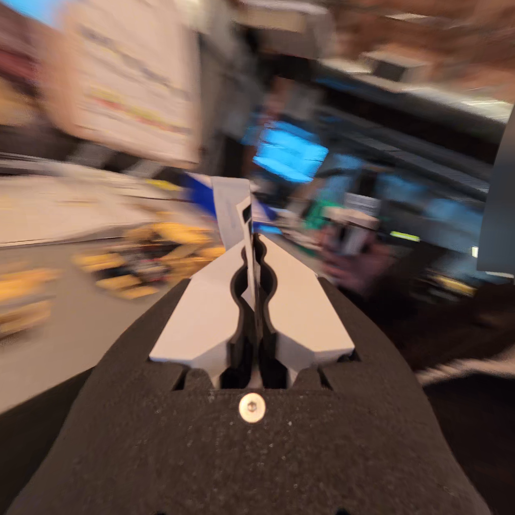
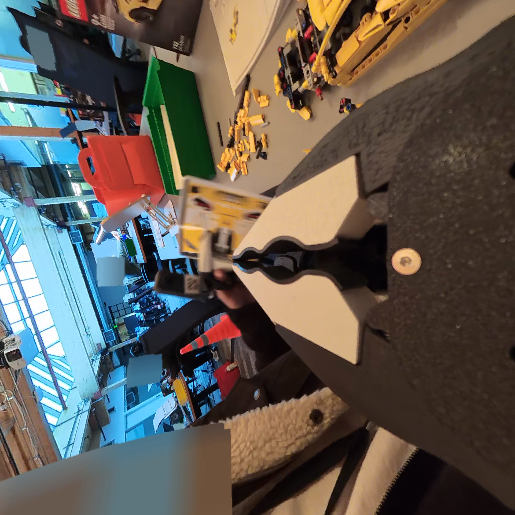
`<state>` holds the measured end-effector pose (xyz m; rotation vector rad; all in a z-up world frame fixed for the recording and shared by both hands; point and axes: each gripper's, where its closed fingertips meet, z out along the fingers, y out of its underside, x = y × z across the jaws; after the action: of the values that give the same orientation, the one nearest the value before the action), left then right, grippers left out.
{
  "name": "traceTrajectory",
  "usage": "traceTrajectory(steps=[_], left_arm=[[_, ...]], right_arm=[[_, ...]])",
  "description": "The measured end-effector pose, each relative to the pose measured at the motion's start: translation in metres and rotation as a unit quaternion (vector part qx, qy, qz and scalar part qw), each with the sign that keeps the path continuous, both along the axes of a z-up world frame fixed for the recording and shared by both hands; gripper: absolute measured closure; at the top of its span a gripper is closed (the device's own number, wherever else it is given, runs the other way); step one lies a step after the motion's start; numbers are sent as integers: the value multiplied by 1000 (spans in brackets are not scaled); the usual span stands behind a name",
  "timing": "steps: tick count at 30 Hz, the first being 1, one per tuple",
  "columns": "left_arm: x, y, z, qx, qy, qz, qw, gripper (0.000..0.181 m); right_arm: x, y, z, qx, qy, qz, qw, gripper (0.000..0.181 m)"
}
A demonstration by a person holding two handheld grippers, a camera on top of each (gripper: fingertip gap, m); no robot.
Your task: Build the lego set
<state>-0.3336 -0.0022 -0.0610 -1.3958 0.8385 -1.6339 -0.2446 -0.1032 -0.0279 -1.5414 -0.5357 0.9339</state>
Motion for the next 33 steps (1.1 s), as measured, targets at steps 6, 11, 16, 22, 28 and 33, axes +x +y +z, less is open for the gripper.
traceTrajectory(steps=[6,11,16,22,28,33], left_arm=[[-182,172,-52,-116,126,363,916,181],[-244,242,-114,-242,155,420,861,181],[-261,274,-155,-266,250,452,814,181],[-272,273,-177,-226,386,466,764,152],[-288,268,-166,-160,463,497,717,117],[-298,271,-133,-96,462,533,702,104]], right_arm=[[14,34,-24,-51,35,11,998,181],[29,71,-23,-60,10,10,998,181],[52,107,-18,-54,-26,-10,998,181],[93,149,-15,-46,-45,-49,997,181],[137,191,-20,-28,-70,-128,989,181],[149,209,-32,-21,-70,-159,985,181]])
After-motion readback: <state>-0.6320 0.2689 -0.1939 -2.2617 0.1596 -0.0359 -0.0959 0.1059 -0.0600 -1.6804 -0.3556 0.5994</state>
